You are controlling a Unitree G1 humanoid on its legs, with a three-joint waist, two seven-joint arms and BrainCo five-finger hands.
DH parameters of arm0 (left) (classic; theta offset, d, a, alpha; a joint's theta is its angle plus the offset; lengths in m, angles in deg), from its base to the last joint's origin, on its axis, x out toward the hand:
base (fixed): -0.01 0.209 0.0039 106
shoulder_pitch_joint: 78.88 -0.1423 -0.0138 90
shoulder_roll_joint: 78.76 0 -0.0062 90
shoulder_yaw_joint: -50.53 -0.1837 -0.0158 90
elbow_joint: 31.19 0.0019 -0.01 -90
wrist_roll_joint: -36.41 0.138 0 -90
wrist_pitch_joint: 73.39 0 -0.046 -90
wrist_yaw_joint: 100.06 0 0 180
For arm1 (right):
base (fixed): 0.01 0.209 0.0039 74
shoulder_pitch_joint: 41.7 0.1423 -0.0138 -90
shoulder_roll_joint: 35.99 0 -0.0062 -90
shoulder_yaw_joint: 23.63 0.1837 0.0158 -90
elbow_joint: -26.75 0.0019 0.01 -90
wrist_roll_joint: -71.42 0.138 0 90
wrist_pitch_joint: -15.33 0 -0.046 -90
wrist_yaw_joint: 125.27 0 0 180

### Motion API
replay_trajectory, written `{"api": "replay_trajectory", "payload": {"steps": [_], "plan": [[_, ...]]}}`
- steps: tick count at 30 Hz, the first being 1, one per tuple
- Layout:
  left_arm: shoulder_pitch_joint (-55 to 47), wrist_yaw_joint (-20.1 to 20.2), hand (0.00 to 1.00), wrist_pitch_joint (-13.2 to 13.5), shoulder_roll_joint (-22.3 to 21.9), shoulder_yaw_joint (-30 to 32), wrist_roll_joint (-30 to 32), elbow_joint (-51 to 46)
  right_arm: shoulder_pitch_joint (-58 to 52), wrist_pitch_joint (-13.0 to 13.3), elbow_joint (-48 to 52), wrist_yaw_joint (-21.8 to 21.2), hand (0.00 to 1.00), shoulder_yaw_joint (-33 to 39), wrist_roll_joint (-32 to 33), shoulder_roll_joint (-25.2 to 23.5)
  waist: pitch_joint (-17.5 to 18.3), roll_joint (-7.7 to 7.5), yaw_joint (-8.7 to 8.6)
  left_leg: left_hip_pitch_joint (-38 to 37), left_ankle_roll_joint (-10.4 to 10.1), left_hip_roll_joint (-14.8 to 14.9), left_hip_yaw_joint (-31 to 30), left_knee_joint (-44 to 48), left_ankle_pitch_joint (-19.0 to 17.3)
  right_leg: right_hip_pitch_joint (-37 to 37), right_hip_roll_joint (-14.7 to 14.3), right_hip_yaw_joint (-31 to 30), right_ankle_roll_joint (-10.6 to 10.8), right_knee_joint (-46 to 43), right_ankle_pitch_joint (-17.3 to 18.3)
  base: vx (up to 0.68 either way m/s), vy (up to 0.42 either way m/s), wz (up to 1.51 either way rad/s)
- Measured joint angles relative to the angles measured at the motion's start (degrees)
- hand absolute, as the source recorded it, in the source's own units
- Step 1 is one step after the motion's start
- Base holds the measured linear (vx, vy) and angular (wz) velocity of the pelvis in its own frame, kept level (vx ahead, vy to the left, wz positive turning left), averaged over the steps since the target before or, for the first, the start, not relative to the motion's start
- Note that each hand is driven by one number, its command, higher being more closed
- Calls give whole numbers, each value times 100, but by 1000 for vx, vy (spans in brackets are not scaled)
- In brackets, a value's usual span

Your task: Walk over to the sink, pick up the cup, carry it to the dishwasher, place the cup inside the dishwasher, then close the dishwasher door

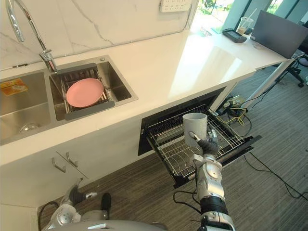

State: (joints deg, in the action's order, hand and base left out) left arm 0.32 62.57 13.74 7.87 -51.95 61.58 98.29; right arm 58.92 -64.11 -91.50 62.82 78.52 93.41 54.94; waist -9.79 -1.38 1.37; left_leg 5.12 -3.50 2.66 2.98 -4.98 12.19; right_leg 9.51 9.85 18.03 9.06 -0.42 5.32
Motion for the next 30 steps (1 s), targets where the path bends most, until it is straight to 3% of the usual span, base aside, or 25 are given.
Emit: {"api": "replay_trajectory", "payload": {"steps": [5,7,12,20,28,29,30], "plan": [[21,-211,0,-233,45,378,-68,177,872,-198,-450,452,100,-19,-315,389,-701,33,107,445,55,1,-18,4,166,-405,-32,31,-30,-37,-130,-64,25,6],[21,-280,0,-255,54,509,-258,176,1143,-238,-511,554,100,-8,-441,638,-1010,34,177,581,168,-34,-63,9,270,-481,-7,58,49,-64,-211,-3,15,13],[20,-439,0,-247,78,666,-532,181,1770,-316,-735,637,100,-8,-451,1117,-1522,40,281,698,206,-111,-152,37,318,-575,41,135,52,-107,-212,-5,13,12],[21,-656,0,-152,68,667,-1013,461,2190,-593,-1667,630,100,-33,-670,1815,-1780,236,366,1117,162,-111,-312,6,346,-1104,60,128,2,-456,-53,-41,-3,2],[59,-869,0,-98,5,553,-1176,628,2574,-726,-2436,594,100,-321,-667,1982,-1931,471,376,1354,195,-165,-448,39,413,-1361,115,197,45,-621,23,31,-11,6],[58,-868,0,-86,-12,554,-1179,629,2584,-812,-2481,525,0,-335,-667,1982,-1945,498,378,1355,202,-181,-473,40,418,-1359,129,231,57,-653,59,48,-25,12],[56,-868,0,-84,-23,555,-1182,632,2583,-856,-2495,462,0,-372,-667,1982,-1947,503,377,1354,201,-188,-482,40,418,-1358,136,246,60,-672,75,61,-35,15]]}}
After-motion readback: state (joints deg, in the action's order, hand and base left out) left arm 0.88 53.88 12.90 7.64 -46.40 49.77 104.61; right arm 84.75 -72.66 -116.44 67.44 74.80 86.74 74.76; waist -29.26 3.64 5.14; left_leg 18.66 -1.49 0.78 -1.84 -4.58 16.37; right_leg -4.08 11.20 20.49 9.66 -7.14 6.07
